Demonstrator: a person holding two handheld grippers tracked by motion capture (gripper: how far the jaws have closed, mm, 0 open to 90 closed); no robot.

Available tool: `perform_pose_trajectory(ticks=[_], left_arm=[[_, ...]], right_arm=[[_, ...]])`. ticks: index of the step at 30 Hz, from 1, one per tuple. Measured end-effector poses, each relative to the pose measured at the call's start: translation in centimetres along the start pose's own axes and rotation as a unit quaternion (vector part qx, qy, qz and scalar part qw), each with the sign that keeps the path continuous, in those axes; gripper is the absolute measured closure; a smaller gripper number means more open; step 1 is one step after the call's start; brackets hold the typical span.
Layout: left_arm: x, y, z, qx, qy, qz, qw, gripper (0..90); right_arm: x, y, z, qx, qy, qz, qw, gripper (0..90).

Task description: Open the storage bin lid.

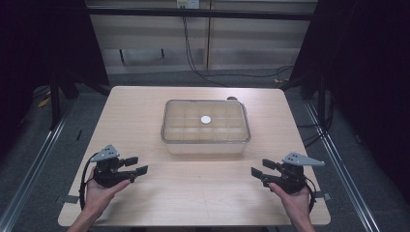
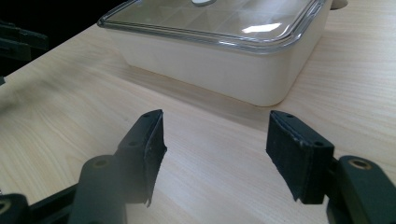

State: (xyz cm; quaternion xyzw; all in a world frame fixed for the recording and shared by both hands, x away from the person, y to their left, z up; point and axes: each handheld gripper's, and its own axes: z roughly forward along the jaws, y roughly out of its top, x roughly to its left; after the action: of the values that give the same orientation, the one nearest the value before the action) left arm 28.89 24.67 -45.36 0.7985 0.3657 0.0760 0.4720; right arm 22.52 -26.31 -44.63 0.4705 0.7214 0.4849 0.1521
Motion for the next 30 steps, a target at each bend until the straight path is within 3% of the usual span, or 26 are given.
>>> perform_pose_trajectory(ticks=[4,6,9,13,14,17,18,22,24,30], left_arm=[[-0.1,0.5,0.6,0.011,-0.003,0.004,0.9999,42.1],[-0.2,0.7,1.0,0.019,0.008,0.006,0.9998,41.1],[0.2,0.9,1.4,0.023,0.007,0.000,0.9997,41.2],[0.7,1.6,1.8,0.030,0.015,0.006,0.9994,42.5],[0.9,2.0,2.0,0.031,0.014,0.015,0.9993,48.6],[1.0,2.5,2.1,0.032,0.017,0.018,0.9992,47.1],[1.1,2.9,2.1,0.029,0.015,0.017,0.9993,46.7],[1.4,3.2,2.0,0.025,0.012,0.010,0.9996,44.9],[1.9,3.7,2.2,0.029,0.009,-0.014,0.9994,45.9],[2.4,4.3,2.8,0.031,0.015,-0.007,0.9994,44.9]], right_arm=[[-0.1,0.8,0.7,0.008,0.010,-0.003,0.9999,36.5],[-0.1,1.3,1.0,0.008,0.018,-0.004,0.9998,36.0],[-0.2,1.6,1.3,0.010,0.017,-0.004,0.9998,35.6],[-0.2,2.3,2.0,0.016,0.019,-0.006,0.9997,34.8],[-0.4,2.6,2.3,0.018,0.020,-0.005,0.9996,34.8],[-0.6,3.0,2.6,0.016,0.020,-0.003,0.9997,33.9],[-0.9,3.5,2.8,0.025,0.029,0.002,0.9993,32.2],[-1.1,4.0,2.9,0.021,0.027,0.002,0.9994,32.2],[-1.1,4.6,2.8,0.014,0.021,-0.007,0.9997,32.5],[-1.4,5.6,2.7,0.002,0.013,-0.006,0.9999,32.5]])
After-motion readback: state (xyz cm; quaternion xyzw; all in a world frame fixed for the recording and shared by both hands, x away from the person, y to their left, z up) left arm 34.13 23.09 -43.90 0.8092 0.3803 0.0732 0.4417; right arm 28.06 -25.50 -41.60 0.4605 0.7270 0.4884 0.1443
